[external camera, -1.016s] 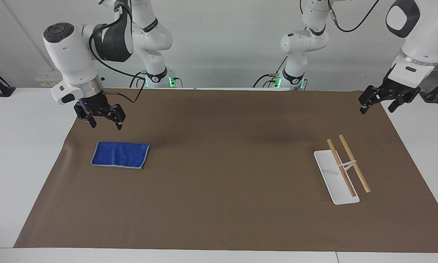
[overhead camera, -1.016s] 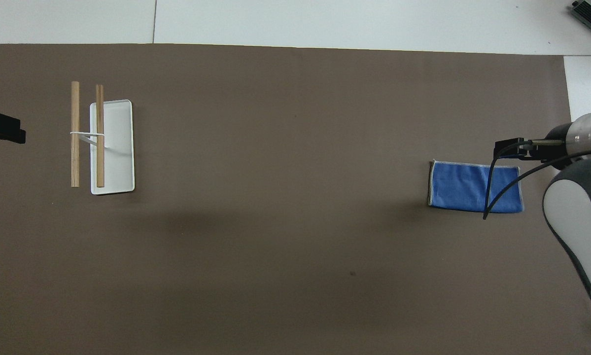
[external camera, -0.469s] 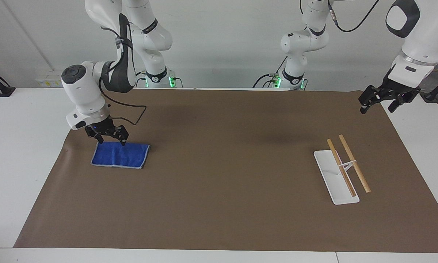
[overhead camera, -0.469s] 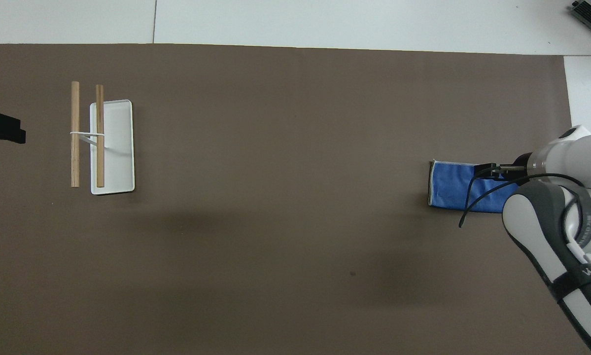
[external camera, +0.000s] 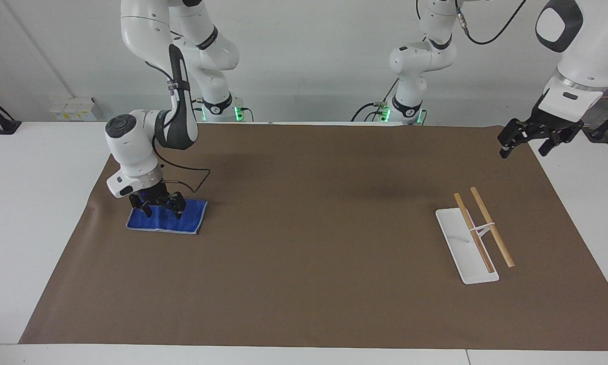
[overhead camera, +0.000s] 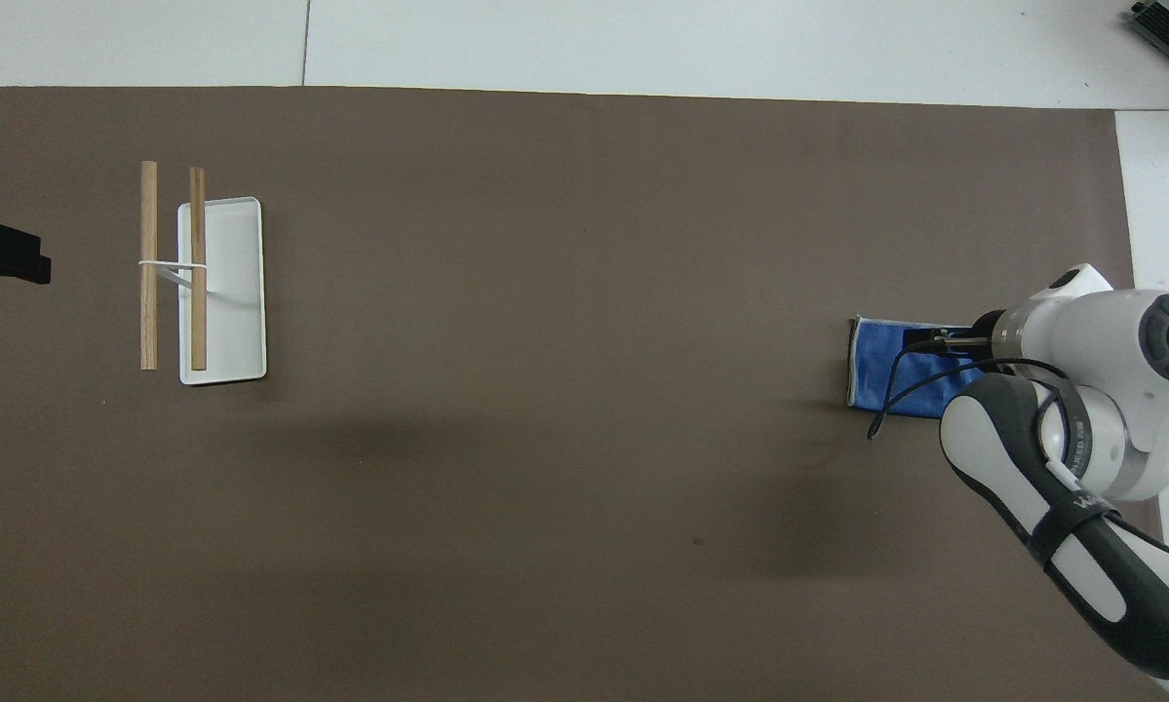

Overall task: Right arm passes towel to left arm to hang
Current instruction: 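Lower the right gripper onto the blue towel and close on it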

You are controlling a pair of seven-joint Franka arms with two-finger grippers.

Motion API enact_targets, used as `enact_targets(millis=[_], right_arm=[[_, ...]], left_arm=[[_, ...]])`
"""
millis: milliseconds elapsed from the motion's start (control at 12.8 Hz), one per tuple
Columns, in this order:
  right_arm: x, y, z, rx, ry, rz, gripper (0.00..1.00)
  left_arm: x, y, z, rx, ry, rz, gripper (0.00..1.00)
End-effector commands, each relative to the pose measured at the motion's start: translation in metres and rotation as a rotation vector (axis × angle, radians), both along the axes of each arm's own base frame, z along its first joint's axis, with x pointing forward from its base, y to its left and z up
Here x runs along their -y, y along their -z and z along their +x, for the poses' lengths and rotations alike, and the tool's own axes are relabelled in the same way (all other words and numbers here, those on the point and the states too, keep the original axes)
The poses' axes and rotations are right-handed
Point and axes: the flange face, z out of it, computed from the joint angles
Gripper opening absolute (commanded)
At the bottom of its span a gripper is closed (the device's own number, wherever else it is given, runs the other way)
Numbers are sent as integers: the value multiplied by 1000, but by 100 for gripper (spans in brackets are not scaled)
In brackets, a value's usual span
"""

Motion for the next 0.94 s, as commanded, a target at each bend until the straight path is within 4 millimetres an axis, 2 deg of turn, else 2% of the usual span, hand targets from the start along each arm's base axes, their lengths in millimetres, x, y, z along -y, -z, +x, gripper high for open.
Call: enact_targets(millis=[0, 626, 704, 782, 860], right_arm=[[3, 13, -15, -16, -12, 8, 100], [9, 37, -29, -32, -36, 6, 98], [9, 37, -31, -33, -38, 6, 81], [8, 40, -33, -39, -32, 8, 68], [8, 39, -32, -38, -28, 9, 63]], left_arm=[[-1, -2, -8, 0, -12, 6, 100], [-1, -2, -8, 0, -12, 6, 100], [-1, -2, -8, 0, -12, 7, 100], [-1, -2, -8, 0, -12, 7, 100], [-1, -2, -8, 0, -12, 7, 100]])
